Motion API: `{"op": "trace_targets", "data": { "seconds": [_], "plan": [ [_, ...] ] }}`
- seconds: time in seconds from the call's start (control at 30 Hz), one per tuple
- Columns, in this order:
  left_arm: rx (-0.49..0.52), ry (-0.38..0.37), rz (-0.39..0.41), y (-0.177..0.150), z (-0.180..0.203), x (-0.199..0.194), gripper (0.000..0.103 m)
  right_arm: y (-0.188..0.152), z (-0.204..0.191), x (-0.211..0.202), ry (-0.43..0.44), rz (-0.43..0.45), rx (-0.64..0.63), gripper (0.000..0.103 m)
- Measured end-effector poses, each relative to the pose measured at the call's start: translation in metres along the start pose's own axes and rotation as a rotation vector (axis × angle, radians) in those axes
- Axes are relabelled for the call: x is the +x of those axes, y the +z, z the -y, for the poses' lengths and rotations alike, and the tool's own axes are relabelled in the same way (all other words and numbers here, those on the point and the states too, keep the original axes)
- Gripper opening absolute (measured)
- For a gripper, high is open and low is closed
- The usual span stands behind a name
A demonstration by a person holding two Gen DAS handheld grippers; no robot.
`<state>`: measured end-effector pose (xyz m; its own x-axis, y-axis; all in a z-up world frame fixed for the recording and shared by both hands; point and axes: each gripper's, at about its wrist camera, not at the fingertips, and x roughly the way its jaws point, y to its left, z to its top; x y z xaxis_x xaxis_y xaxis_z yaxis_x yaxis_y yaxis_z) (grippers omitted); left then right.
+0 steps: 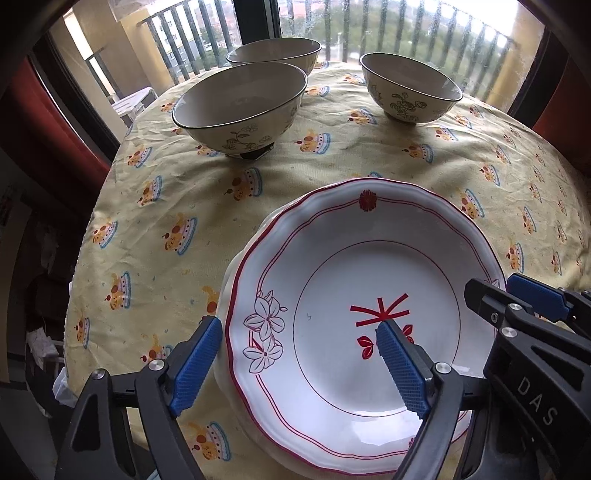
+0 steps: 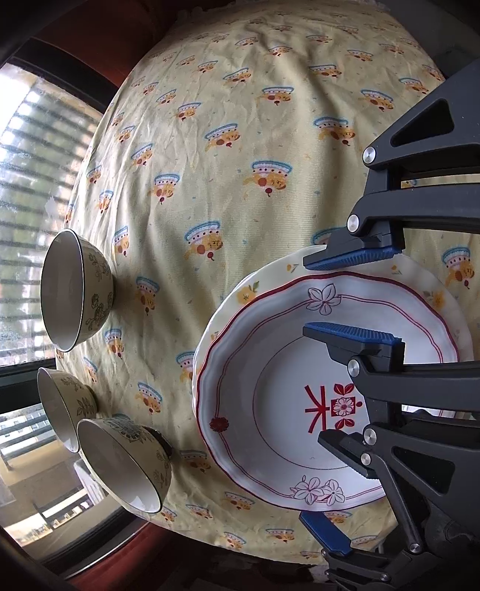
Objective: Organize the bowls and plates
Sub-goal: 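Lower the red-rimmed dish onto the beaded-rim plate and open the right gripper, then move the right gripper to a cream floral bowl and grasp its rim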
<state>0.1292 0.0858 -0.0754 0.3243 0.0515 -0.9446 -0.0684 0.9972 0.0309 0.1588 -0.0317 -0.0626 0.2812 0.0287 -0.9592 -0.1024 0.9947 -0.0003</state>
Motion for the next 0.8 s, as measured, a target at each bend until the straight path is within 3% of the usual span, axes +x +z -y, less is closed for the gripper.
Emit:
{"op": "trace_targets", "data": {
  "seconds": [0.1,0.2,0.5,0.67,0.8],
  "plan": [
    [-0.001,0.020,-0.009,-0.001,0.007,-0.003,0.088,0.002,0.003,-0.007,0.046,0.024,-0.016,0.067],
    [-0.054,0.025,-0.020,0.002,0.005,-0.008,0.088,0.007,0.000,-0.012,0.081,0.044,-0.070,0.069],
    [-0.108,0.102,0.068,0.027,-0.002,-0.036,0.094,0.030,-0.007,-0.032,0.168,0.111,-0.144,0.079],
    [-0.119,0.075,0.079,0.042,-0.018,-0.039,0.094,0.046,-0.017,-0.036,0.169,0.103,-0.125,0.080],
    [-0.090,0.044,0.096,0.059,-0.032,-0.035,0.094,0.059,-0.033,-0.040,0.150,0.147,-0.126,0.080]
  ]
}}
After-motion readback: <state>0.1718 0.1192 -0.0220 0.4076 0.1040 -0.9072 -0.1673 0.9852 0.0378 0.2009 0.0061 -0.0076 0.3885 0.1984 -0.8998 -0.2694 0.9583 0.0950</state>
